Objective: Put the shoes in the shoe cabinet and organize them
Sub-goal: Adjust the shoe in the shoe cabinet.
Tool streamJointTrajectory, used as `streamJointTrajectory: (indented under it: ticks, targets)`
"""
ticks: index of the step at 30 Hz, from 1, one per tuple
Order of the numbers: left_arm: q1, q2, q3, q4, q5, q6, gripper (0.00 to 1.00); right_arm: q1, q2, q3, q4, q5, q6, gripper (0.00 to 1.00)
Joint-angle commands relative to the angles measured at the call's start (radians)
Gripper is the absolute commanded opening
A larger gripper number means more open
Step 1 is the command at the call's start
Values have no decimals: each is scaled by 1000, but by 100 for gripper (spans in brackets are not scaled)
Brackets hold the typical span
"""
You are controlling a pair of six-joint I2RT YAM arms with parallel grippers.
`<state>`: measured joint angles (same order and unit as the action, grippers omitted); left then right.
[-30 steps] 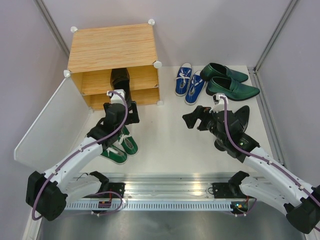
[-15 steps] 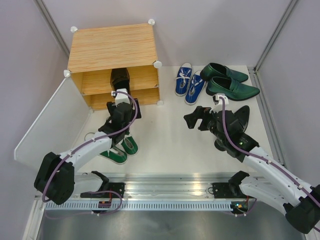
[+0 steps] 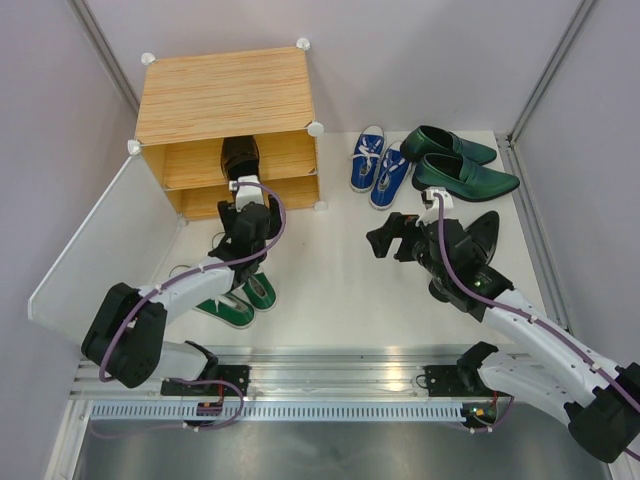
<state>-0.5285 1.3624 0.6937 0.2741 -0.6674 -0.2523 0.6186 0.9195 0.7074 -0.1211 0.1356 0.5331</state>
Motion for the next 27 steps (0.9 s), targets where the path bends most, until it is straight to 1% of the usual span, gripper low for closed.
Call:
streamJointTrajectory:
  ticks: [1, 3, 4, 6, 7, 9, 10, 12, 13, 16, 18, 19, 24, 27]
  targets:
    - [2, 1, 27, 77, -40, 53, 93, -6, -1, 4, 24, 1, -15, 98]
    - [8, -6, 30, 79, -43, 62, 91, -8, -1, 1, 26, 2, -15, 98]
    - [10, -8, 32, 80, -44, 73, 84, -11, 1, 1, 26, 2, -15, 98]
    - [25, -13, 32, 82, -34, 79, 75, -10, -1, 0, 28, 2, -15, 98]
    - [31, -16, 33, 82, -26, 81, 65, -10, -1, 0, 28, 2, -13, 98]
    - [50, -22, 32, 76, -5, 78, 54, -11, -5, -2, 28, 2, -13, 98]
    - [58, -31, 33, 71, 12, 71, 45, -11, -4, -2, 26, 2, -13, 98]
    - [74, -43, 32, 59, 23, 67, 35, -11, -7, -2, 28, 1, -12, 98]
    - [78, -63, 38, 50, 29, 67, 26, -13, -7, -2, 26, 1, -12, 97]
    - [90, -112, 59, 10, 38, 76, 8, -14, -11, -5, 28, 2, -13, 97]
    - [100, -141, 75, -19, 38, 79, 4, -13, -13, -5, 28, 1, -12, 97]
    - [108, -152, 93, -62, 40, 71, 2, -10, -11, -5, 26, 1, -13, 97]
    - [180, -232, 121, -154, 91, 41, 2, -13, -31, -13, 28, 4, -10, 97]
    - [225, -252, 151, -217, 109, 36, 2, -13, -41, -17, 28, 12, -15, 97]
